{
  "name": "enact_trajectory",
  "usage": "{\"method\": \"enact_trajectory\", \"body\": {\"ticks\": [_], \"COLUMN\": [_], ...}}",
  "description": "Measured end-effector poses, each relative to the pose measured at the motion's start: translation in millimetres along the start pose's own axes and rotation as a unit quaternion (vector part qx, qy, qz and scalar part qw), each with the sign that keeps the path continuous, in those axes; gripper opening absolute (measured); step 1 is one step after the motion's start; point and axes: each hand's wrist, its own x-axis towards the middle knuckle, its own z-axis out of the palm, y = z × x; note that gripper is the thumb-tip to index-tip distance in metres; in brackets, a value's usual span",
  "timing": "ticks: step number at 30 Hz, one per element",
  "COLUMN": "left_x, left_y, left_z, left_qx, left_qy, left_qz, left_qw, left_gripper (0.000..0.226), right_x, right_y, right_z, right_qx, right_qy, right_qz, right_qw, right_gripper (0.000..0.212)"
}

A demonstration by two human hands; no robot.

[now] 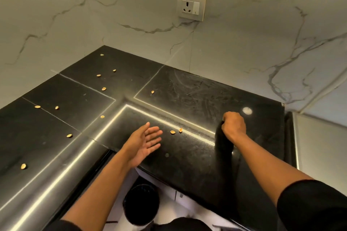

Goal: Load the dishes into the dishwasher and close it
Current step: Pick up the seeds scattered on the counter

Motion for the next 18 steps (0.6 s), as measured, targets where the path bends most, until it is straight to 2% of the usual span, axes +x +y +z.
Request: {"method": "enact_trajectory", "body": {"ticks": [4,8,13,16,18], "left_x": [16,26,31,32,32], "left_y": [8,11,8,3,0], "left_z": [-14,-11,-14,-24,-32], "left_qx": [-0.072,-0.101,-0.175,-0.207,-0.226], "left_qy": [-0.030,-0.045,-0.081,-0.097,-0.098], "left_qz": [-0.033,-0.045,-0.066,-0.077,-0.079], "left_qw": [0.996,0.993,0.979,0.971,0.966], "left_gripper": [0.056,0.050,0.043,0.053,0.056], "right_x": [-18,-59,-118,-134,-137], "right_y": [-49,-129,-197,-210,-210], "right_z": [3,8,25,39,40], "right_qx": [0.120,0.215,0.217,0.154,0.156], "right_qy": [0.023,0.022,-0.003,-0.045,-0.051], "right_qz": [-0.003,-0.108,-0.235,-0.278,-0.291], "right_qw": [0.992,0.970,0.947,0.947,0.942], "right_gripper": [0.027,0.017,0.016,0.020,0.020]}}
